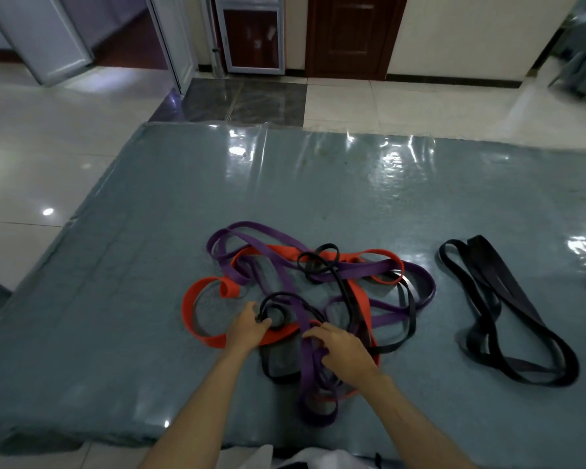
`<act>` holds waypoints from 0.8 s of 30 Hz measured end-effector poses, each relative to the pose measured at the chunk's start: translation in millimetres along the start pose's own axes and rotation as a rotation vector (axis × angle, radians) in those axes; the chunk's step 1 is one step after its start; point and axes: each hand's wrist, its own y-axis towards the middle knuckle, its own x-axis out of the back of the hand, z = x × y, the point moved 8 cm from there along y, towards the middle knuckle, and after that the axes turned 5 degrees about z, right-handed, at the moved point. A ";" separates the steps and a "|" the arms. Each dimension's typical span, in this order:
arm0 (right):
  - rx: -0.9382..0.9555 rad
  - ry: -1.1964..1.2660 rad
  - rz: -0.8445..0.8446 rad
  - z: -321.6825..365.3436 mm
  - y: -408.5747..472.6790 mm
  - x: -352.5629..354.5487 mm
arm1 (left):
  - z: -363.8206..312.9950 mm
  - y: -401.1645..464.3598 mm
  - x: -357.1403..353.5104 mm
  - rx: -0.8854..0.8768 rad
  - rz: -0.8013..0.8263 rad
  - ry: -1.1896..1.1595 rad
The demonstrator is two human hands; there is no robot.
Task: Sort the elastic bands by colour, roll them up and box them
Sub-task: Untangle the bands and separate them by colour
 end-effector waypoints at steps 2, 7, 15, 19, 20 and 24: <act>0.048 0.108 0.112 -3.7 1.7 -10.0 | 1.5 7.4 -0.3 0.016 -0.023 0.003; 0.075 0.407 0.298 -12.4 1.0 -18.6 | -2.3 17.4 14.7 0.021 -0.109 -0.142; -0.201 0.854 0.031 -58.1 18.2 -3.1 | -70.6 3.2 95.3 -0.354 -0.386 -0.515; -0.344 0.709 -0.220 -77.1 25.9 2.7 | -98.8 -9.1 125.4 -0.494 -0.374 -0.734; -0.308 0.659 -0.185 -74.4 29.6 2.4 | -104.6 -13.5 132.1 -0.522 -0.380 -0.755; -0.233 0.364 -0.056 -59.3 41.8 4.4 | -126.2 -28.3 143.3 -0.619 -0.315 -0.754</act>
